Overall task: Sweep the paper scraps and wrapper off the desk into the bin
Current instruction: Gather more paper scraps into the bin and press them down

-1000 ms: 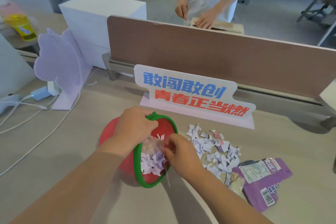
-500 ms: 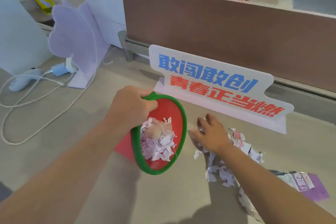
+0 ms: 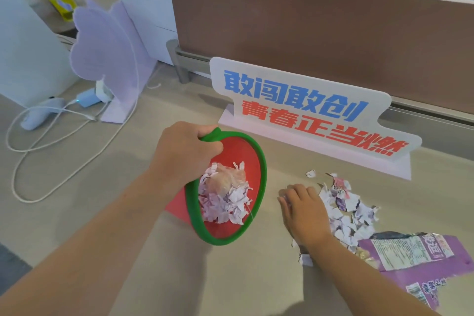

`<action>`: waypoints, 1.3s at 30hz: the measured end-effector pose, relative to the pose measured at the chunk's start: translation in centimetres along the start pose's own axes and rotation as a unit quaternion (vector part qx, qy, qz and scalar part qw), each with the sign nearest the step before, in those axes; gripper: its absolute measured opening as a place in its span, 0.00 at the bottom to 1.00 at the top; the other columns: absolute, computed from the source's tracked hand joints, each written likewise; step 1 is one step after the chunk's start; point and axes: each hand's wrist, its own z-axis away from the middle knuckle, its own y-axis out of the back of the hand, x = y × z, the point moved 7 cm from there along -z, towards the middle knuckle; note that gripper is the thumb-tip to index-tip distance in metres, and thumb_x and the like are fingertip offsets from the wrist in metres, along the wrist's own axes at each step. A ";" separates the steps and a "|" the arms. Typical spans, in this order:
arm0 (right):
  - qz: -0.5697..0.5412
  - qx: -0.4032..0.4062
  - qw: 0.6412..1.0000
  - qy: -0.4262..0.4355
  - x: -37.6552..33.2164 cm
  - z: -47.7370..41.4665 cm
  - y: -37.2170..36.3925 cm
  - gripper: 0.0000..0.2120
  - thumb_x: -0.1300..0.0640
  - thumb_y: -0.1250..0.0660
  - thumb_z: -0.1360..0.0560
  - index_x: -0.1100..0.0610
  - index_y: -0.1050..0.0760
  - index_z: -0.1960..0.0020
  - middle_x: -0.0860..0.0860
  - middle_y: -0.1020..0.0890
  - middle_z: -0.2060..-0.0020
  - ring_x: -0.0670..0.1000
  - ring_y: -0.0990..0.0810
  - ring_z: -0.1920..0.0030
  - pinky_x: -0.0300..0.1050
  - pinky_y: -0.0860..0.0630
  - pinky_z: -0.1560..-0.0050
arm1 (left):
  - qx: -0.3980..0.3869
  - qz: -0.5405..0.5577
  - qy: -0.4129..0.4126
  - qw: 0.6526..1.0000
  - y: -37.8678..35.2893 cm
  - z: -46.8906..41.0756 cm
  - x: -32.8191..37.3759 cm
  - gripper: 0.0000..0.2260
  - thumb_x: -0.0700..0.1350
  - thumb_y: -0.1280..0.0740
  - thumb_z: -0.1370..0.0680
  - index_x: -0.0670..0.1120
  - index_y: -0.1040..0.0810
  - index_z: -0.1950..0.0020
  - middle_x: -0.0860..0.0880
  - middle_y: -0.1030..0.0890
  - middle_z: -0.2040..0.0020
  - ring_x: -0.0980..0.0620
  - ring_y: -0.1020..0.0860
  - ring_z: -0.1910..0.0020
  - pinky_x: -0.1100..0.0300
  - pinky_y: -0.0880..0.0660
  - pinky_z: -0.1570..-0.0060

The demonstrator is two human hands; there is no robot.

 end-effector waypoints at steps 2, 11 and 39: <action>0.024 0.000 1.000 0.013 -0.3 -0.3 0.0 0.11 0.53 0.45 0.23 0.53 0.24 0.54 0.50 0.21 0.62 0.54 0.26 0.64 0.46 0.29 0.64 | -0.003 0.004 -0.010 1.000 0.1 0.1 0.0 0.09 0.45 0.31 0.32 0.60 0.19 0.62 0.47 0.17 0.64 0.48 0.20 0.62 0.60 0.24 0.58; -0.153 -0.083 0.963 -0.206 -0.2 -1.6 2.5 0.06 0.61 0.41 0.24 0.57 0.33 0.60 0.56 0.24 0.61 0.57 0.24 0.61 0.46 0.32 0.66 | -0.002 0.069 -0.028 0.997 0.9 0.7 -1.8 0.03 0.45 0.31 0.34 0.50 0.19 0.68 0.43 0.20 0.68 0.57 0.28 0.72 0.65 0.29 0.67; -0.266 0.111 0.954 -0.079 -15.4 -5.2 18.0 0.10 0.55 0.40 0.23 0.54 0.20 0.49 0.47 0.20 0.53 0.46 0.27 0.51 0.40 0.35 0.48 | -0.067 0.369 0.099 0.922 1.2 -0.1 -8.2 0.11 0.36 0.31 0.29 0.49 0.15 0.52 0.44 0.15 0.57 0.48 0.19 0.60 0.47 0.22 0.46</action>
